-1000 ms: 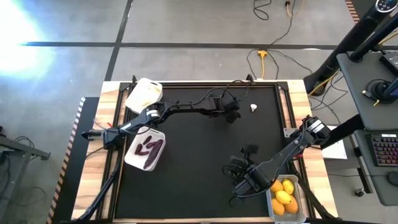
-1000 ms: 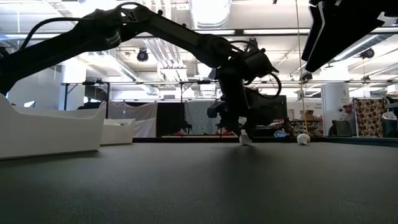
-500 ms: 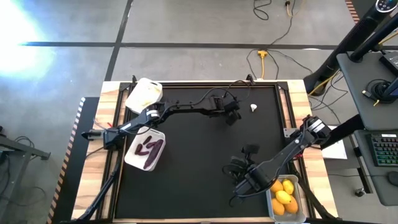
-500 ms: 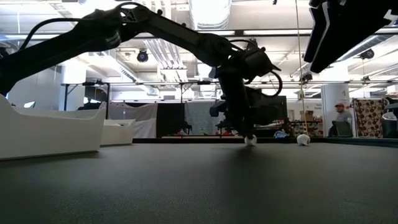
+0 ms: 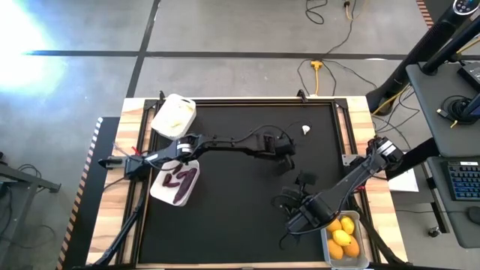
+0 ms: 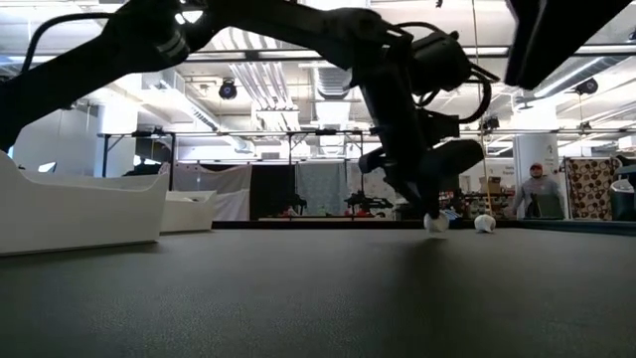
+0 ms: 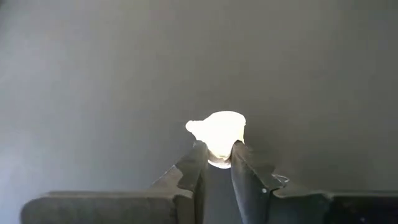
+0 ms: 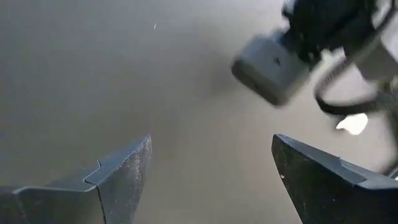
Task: Sort produce into baskets
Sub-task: Put the garlic into the top white bin
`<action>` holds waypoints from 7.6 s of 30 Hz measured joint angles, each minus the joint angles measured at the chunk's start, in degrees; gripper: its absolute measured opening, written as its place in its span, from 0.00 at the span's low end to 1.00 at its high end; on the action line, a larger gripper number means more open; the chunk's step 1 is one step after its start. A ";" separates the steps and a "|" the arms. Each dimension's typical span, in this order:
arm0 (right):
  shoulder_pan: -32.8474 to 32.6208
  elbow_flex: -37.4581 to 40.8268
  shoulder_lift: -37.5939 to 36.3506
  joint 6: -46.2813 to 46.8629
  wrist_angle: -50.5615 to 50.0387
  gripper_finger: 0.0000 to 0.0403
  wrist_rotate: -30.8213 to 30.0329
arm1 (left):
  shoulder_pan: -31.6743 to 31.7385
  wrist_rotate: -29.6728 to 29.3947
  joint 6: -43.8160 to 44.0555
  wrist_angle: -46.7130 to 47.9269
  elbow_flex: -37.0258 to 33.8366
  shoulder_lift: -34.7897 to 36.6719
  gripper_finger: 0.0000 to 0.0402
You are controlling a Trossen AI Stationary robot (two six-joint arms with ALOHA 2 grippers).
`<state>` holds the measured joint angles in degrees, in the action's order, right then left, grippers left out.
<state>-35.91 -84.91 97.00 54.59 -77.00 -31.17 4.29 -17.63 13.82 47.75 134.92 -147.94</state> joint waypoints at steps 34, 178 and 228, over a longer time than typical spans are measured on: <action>-0.27 0.82 -7.75 1.49 -4.97 0.81 2.52 | -3.16 -5.03 0.24 -2.44 -0.47 -3.87 0.42; 32.77 30.44 5.50 -44.87 79.43 0.43 24.10 | 4.01 9.27 -7.25 -81.87 -111.77 76.48 0.60; 13.81 15.24 -10.74 -25.64 26.45 0.57 -2.24 | -4.51 18.54 -19.22 -64.46 -86.25 41.92 0.13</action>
<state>-22.11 -69.67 86.26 28.95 -50.55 -33.41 -0.23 0.91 -5.40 -16.71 48.67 -106.02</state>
